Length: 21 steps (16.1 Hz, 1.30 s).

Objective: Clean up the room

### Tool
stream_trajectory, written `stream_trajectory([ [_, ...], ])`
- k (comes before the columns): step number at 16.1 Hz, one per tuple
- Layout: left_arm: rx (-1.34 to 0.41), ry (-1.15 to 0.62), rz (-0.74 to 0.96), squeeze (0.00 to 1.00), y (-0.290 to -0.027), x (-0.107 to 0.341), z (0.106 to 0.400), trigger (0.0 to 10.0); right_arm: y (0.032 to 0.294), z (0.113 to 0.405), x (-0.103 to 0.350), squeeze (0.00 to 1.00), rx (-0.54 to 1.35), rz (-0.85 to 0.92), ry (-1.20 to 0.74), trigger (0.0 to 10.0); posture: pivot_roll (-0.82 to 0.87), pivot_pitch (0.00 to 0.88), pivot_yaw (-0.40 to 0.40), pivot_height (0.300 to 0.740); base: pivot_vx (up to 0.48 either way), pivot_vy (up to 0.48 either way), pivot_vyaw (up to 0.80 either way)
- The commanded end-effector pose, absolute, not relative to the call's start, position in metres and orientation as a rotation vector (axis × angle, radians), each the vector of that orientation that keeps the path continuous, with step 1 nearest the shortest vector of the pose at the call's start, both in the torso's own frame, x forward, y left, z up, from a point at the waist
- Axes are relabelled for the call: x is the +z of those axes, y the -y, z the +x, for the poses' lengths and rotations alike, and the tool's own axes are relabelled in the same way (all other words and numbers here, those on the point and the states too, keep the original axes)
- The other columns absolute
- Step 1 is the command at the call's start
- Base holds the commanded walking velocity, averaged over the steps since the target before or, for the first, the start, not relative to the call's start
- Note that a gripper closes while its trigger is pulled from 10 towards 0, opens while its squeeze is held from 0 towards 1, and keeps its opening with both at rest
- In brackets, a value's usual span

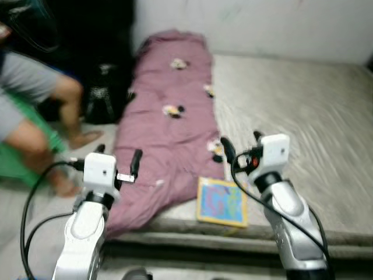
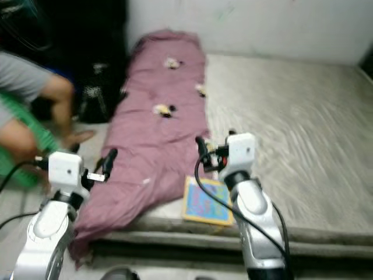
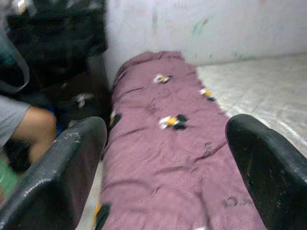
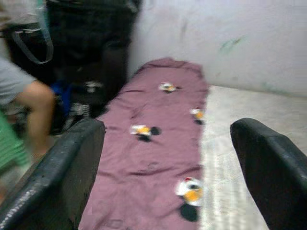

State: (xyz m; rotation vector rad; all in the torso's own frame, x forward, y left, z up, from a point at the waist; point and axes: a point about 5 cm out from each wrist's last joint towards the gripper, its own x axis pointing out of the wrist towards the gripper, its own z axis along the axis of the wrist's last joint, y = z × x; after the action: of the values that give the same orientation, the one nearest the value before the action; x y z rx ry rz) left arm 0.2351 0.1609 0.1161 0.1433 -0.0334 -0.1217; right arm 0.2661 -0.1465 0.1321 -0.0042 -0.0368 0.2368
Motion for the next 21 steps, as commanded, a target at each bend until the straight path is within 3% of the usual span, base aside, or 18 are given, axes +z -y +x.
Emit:
stream_trajectory([
  [1, -0.134, 0.046, 0.167, 0.0, -0.158, 0.119, 0.238, 10.0, 0.157, 0.268, 0.13, 0.0, 0.212, -0.035, 0.018, 10.0, -0.03, 0.03, -0.066, 0.74, 0.0, 0.0, -0.8],
  [5, -0.122, 0.031, 0.182, 0.0, -0.165, 0.118, 0.241, 10.0, 0.155, 0.269, 0.124, 0.0, 0.192, -0.052, -0.003, 10.0, -0.04, 0.024, -0.023, 0.74, 0.0, 0.0, -0.77],
  [9, -0.145, -0.019, 0.167, 0.0, -0.162, 0.107, 0.242, 10.0, 0.157, 0.261, 0.117, 0.0, 0.219, -0.108, -0.03, 10.0, -0.08, 0.0, 0.036, 0.74, 0.0, 0.0, 0.0],
  [15, -0.147, 0.032, 0.152, 0.0, -0.159, 0.116, 0.25, 10.0, 0.141, 0.257, 0.117, 0.0, 0.133, -0.005, 0.013, 10.0, -0.04, 0.002, -0.019, 0.74, 0.0, 0.0, 0.0],
  [21, -0.136, 0.027, 0.139, 0.0, -0.158, 0.113, 0.245, 10.0, 0.161, 0.248, 0.112, 0.0, 0.098, -0.057, -0.005, 10.0, -0.05, 0.007, -0.049, 0.74, 0.0, 0.0, 0.0],
])
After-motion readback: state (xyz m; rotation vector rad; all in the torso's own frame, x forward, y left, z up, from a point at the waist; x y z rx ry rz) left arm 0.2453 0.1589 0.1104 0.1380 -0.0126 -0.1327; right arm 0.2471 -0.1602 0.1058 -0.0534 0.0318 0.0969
